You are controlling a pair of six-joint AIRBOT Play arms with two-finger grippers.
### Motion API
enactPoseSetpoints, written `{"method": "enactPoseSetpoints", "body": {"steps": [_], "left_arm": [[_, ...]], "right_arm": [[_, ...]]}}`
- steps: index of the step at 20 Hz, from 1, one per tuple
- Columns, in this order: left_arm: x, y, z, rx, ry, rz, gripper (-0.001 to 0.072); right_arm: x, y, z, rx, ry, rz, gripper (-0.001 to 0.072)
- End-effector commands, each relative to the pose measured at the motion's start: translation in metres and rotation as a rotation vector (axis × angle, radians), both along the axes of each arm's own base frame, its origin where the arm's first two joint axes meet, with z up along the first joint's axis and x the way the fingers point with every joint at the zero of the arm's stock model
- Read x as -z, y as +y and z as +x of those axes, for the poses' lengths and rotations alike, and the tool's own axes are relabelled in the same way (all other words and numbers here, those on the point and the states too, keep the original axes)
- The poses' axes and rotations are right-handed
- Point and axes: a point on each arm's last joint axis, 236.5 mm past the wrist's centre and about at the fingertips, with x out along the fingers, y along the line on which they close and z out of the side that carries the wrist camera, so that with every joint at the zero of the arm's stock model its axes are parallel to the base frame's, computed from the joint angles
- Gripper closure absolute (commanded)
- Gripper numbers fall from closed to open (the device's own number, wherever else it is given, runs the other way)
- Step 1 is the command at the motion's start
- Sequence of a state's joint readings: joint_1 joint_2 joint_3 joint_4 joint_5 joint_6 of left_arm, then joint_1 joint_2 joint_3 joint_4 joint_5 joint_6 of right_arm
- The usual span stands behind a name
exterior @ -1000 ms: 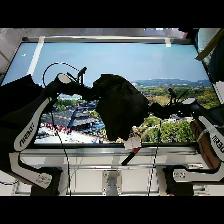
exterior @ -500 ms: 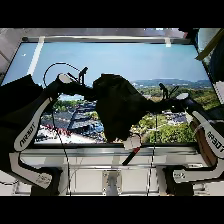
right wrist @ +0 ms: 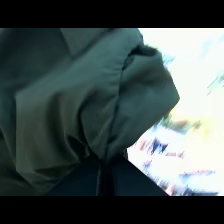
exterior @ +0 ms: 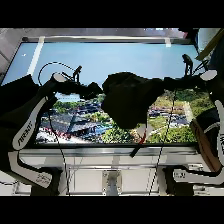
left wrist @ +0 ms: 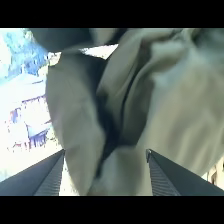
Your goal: Fold the clothes and pants, and hang the long-sleeved shirts on hangers.
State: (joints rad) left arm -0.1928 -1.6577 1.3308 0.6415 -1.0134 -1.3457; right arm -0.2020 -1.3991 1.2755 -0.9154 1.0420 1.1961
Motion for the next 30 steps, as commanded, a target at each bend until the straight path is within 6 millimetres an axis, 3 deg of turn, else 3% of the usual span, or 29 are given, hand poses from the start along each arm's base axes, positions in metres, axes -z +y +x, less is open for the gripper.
{"method": "enactPoseSetpoints", "body": {"steps": [1,2,3,6,9,12,14,15,16,17,20,23,25,27,30], "left_arm": [[0.0,-0.005,-0.003,0.011,0.002,0.0,0.0104],[0.0,-0.009,-0.005,0.019,0.001,0.0,0.0104],[0.0,-0.013,-0.007,0.027,-0.002,0.001,0.0105],[0.001,-0.032,-0.008,0.035,-0.035,0.008,0.0105],[0.004,-0.054,0.001,0.007,-0.104,0.022,0.0105],[0.017,-0.076,0.01,-0.028,-0.161,0.042,0.0105],[0.029,-0.091,0.002,-0.016,-0.142,0.044,0.0119],[0.033,-0.1,-0.008,0.007,-0.117,0.04,0.0207],[0.035,-0.107,-0.019,0.043,-0.1,0.037,0.0544],[0.034,-0.115,-0.03,0.081,-0.087,0.032,0.0695],[0.017,-0.124,-0.05,0.161,-0.103,0.02,0.0697],[-0.011,-0.111,-0.061,0.241,-0.2,0.1,0.0698],[-0.017,-0.087,-0.075,0.282,-0.205,0.225,0.0697],[-0.009,-0.059,-0.104,0.339,-0.148,0.373,0.0697],[0.023,-0.05,-0.162,0.426,-0.051,0.457,0.0696]], "right_arm": [[-0.016,-0.032,0.037,0.157,-0.095,-0.036,0.0666],[-0.008,-0.033,0.038,0.163,-0.074,-0.028,0.0443],[0.001,-0.031,0.035,0.155,-0.043,-0.022,0.0174],[0.012,-0.034,0.019,0.108,0.027,-0.064,0.0185],[0.0,-0.029,-0.001,0.069,0.058,-0.052,0.0185],[-0.005,-0.006,-0.027,-0.029,0.12,-0.042,0.0185],[-0.002,0.014,-0.04,-0.1,0.162,-0.035,0.0184],[-0.002,0.024,-0.042,-0.127,0.164,-0.038,0.0185],[-0.002,0.033,-0.043,-0.152,0.16,-0.042,0.0185],[-0.002,0.042,-0.044,-0.173,0.156,-0.045,0.0185],[-0.001,0.067,-0.054,-0.243,0.173,-0.047,0.0185],[0.002,0.085,-0.073,-0.321,0.225,-0.05,0.0185],[0.002,0.089,-0.076,-0.341,0.227,-0.054,0.0185],[0.002,0.089,-0.074,-0.336,0.22,-0.055,0.0185],[0.002,0.089,-0.074,-0.334,0.218,-0.055,0.0186]]}}
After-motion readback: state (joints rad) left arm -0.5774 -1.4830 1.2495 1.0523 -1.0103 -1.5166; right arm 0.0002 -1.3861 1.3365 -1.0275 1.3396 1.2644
